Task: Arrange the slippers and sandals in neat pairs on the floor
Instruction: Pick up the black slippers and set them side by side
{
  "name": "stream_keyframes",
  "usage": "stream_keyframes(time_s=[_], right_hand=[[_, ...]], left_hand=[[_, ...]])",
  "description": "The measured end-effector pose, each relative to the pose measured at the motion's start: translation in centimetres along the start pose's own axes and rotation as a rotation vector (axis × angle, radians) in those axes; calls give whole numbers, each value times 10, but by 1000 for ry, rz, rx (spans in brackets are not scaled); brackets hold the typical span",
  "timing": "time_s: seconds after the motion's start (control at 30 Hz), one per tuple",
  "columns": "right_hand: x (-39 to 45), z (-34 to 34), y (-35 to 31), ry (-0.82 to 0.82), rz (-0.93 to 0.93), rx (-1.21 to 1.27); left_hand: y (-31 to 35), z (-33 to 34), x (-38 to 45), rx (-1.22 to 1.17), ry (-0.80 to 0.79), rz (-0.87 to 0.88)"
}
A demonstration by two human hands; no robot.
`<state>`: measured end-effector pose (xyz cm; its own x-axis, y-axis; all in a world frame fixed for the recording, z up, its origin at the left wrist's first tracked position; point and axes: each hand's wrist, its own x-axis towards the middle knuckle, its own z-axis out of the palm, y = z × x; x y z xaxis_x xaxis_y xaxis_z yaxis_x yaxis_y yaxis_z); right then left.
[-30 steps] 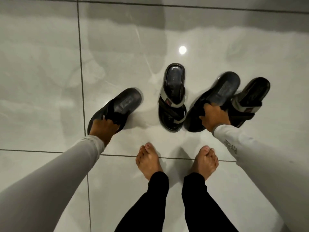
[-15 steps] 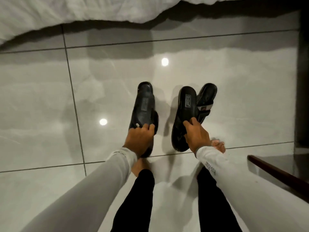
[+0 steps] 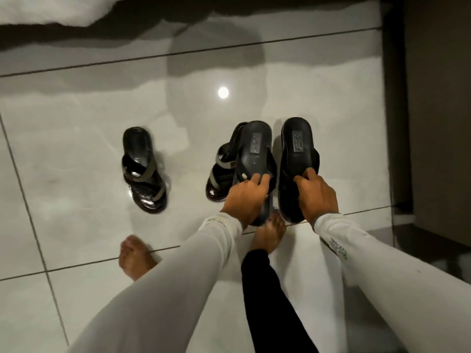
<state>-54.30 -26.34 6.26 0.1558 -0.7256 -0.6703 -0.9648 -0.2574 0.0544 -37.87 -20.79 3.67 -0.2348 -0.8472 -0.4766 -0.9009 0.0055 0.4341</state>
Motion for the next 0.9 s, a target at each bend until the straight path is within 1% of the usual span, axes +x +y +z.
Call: stream_keyframes(time_s=[0.1, 0.2, 0.3, 0.4, 0.53, 0.7, 0.8, 0.9], right_hand=[[14, 7, 35, -2, 26, -7], [33, 19, 61, -20, 33, -32], [51, 29, 74, -37, 13, -63], [65, 37, 74, -60, -12, -87], [74, 43, 50, -82, -55, -62], [83, 51, 0, -99, -96, 57], [89, 57, -27, -111, -108, 96], [94, 62, -47, -145, -132, 117]], left_hand=[[24, 20, 40, -123, -20, 24], [30, 40, 76, -201, -100, 17], [17, 59, 97, -127, -148, -27], [-3, 73, 96, -33, -140, -98], [-34, 75, 72, -60, -159, -211], [-87, 72, 33, 10, -199, -331], [-104, 71, 19, 3, -204, -365], [-104, 69, 22, -55, -177, -356]])
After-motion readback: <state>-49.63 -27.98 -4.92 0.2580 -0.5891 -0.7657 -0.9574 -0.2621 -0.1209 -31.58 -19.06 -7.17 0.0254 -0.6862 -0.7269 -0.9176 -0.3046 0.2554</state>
